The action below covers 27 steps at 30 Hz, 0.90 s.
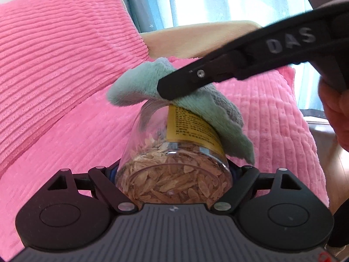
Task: Clean container
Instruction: 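Wipe the jar's side with the cloth in the right gripper while the left gripper holds the jar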
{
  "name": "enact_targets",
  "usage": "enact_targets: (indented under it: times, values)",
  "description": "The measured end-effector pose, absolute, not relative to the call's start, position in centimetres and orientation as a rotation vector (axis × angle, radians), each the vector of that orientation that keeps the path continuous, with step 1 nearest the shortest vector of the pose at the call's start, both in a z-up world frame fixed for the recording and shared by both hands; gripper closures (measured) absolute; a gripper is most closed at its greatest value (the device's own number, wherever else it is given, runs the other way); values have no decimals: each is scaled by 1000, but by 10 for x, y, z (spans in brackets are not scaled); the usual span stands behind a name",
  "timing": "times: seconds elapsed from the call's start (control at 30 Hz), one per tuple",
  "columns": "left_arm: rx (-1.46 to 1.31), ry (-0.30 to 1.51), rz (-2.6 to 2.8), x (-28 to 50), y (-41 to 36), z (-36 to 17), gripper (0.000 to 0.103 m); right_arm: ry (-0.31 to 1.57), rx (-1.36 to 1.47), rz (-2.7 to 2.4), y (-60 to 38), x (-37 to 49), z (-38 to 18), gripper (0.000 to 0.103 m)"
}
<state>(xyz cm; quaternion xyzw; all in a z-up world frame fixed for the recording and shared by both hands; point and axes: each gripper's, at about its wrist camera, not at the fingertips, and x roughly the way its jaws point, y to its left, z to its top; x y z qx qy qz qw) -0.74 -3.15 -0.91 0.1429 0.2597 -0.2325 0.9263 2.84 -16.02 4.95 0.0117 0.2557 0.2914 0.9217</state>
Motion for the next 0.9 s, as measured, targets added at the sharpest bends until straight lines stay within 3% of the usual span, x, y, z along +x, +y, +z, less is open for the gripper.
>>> enact_targets:
  times: [0.6,0.9]
  values:
    - [256,549,-468,-7,-32,-9,18,522,56,600,-165,34,46,98]
    - [28,630,-485,3,-13,-5,16,517,46,587,-164,34,45,98]
